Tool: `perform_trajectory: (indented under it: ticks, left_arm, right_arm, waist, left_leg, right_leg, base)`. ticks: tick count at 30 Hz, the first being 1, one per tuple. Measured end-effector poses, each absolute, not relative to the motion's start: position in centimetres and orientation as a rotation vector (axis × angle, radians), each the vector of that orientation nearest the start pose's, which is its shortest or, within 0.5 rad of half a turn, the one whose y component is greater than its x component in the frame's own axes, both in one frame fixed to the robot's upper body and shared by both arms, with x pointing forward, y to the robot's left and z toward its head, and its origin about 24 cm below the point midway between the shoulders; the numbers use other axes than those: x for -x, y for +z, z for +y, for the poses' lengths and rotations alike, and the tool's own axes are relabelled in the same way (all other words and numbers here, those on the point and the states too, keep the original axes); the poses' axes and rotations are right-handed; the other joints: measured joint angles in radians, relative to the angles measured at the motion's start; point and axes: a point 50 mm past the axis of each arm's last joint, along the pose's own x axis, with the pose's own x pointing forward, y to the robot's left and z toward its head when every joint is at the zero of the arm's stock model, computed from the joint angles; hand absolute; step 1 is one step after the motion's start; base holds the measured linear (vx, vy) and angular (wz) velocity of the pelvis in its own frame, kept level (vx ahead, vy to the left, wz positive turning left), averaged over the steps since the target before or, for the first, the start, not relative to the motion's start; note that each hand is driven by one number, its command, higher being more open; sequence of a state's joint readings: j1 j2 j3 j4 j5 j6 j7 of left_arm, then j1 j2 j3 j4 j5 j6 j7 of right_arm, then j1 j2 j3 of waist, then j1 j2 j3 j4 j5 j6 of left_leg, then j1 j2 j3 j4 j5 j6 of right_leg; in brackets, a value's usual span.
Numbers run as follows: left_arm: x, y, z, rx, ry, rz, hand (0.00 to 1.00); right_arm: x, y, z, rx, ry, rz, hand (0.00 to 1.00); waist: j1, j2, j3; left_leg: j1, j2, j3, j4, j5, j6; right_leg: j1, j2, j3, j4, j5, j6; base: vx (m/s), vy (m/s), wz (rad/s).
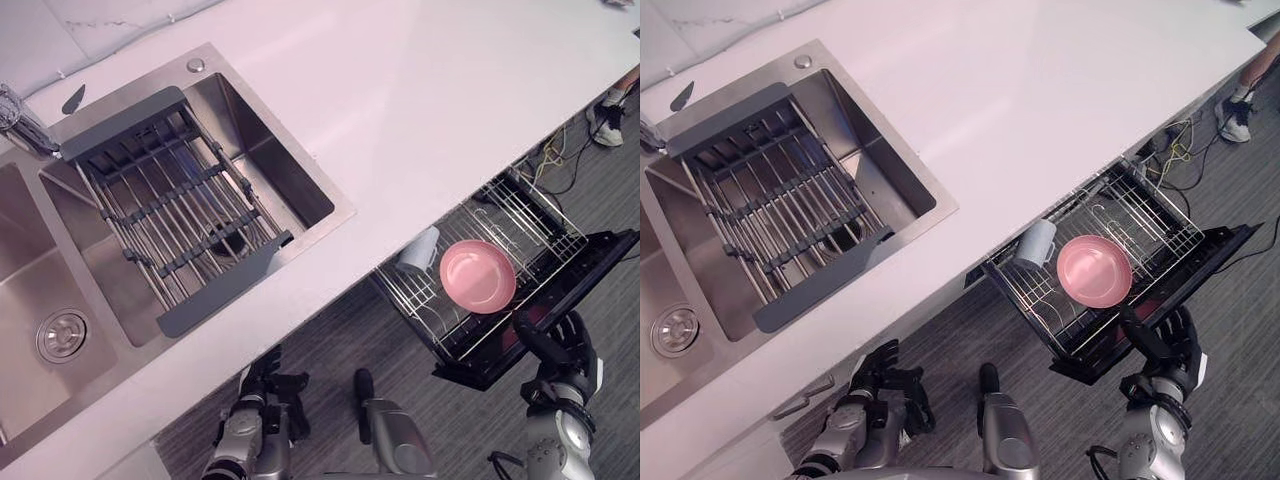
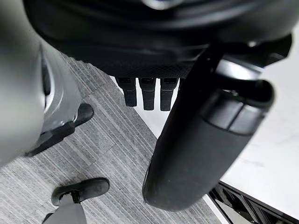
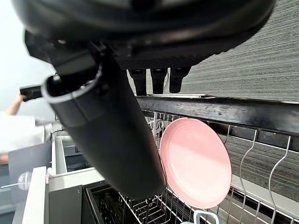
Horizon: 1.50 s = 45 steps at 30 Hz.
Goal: Walk over to the sink, pick up the cup, carry it to the dishwasher, place the cup inside the dishwasher, then close the dishwasher door
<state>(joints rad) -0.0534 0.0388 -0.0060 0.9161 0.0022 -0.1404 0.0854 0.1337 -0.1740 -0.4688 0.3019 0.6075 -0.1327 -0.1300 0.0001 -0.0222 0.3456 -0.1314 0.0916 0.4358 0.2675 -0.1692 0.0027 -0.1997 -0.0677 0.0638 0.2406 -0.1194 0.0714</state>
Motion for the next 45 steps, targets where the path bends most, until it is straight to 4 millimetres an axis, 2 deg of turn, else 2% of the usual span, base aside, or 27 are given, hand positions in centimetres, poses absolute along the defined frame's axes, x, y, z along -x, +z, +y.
perform_trajectory:
  ticks: [5,7,10,14,19,27,34,45]
  left_arm:
    - [-17.9,-12.3,17.3,-0.099,0.089,0.723,0.9]
    - [-17.5,-12.5,17.3,-0.097,0.088,0.732,0.9]
    - [-17.0,-12.6,17.7,-0.119,0.082,0.74,0.9]
    - [-15.8,-13.1,18.1,-0.138,0.081,0.771,0.9]
    - [-15.6,-13.1,18.7,-0.158,0.085,0.776,0.9]
    - [-15.5,-13.2,18.7,-0.174,0.067,0.78,0.9]
    - [-15.5,-13.2,18.6,-0.193,0.049,0.78,0.9]
    - [-15.4,-13.3,18.1,-0.241,-0.01,0.78,0.9]
  right_arm:
    - [-17.7,-2.0,-31.2,-0.375,-0.724,0.117,0.9]
    - [-18.1,-1.8,-31.1,-0.364,-0.707,0.103,0.9]
    - [-19.2,-1.5,-31.1,-0.358,-0.689,0.09,0.9]
    - [-20.7,-0.9,-31.0,-0.348,-0.663,0.064,0.9]
    - [-21.9,-0.8,-30.5,-0.353,-0.636,0.069,0.9]
    - [-23.7,-0.4,-30.1,-0.34,-0.604,0.075,0.9]
    - [-26.7,1.0,-29.8,-0.307,-0.55,0.068,0.9]
    - [-27.1,0.5,-28.6,-0.29,-0.518,0.1,0.9]
  waist:
    - [-0.004,0.008,0.001]
    - [-0.005,0.016,0.001]
    - [0.002,0.028,-0.004]
    - [0.009,0.057,-0.021]
    - [0.027,0.069,-0.035]
    - [0.035,0.075,-0.051]
    - [0.035,0.081,-0.06]
    - [0.026,0.104,-0.074]
  left_leg:
    - [0.013,-0.021,-0.047,-0.059,0.049,-0.001]
    - [0.013,-0.039,-0.094,-0.096,0.085,0.001]
    - [0.012,-0.053,-0.137,-0.135,0.123,0.007]
    - [0.013,-0.074,-0.206,-0.214,0.194,0.011]
    - [0.019,-0.079,-0.277,-0.267,0.242,0.001]
    - [0.009,-0.087,-0.348,-0.282,0.266,0.006]
    - [-0.007,-0.098,-0.387,-0.27,0.27,0.007]
    - [-0.019,-0.1,-0.429,-0.26,0.278,0.004]
  right_leg:
    - [0.03,-0.011,-0.042,-0.039,0.022,-0.004]
    - [0.041,-0.021,-0.074,-0.058,0.035,-0.007]
    - [0.048,-0.029,-0.111,-0.07,0.049,-0.01]
    - [0.054,-0.04,-0.178,-0.087,0.063,-0.015]
    - [0.077,-0.04,-0.248,-0.102,0.063,-0.015]
    - [0.098,-0.039,-0.315,-0.121,0.067,-0.021]
    - [0.108,-0.037,-0.343,-0.129,0.068,-0.022]
    - [0.112,-0.033,-0.366,-0.136,0.073,-0.024]
  base:
    - [-0.04,-0.014,0.27]
    - [-0.1,-0.012,0.48]
    - [-0.11,-0.004,0.43]
    - [-0.11,-0.008,0.45]
    - [-0.07,-0.018,0.42]
    - [0.01,-0.01,0.23]
    - [0.02,-0.007,0.14]
    - [-0.03,-0.001,0.05]
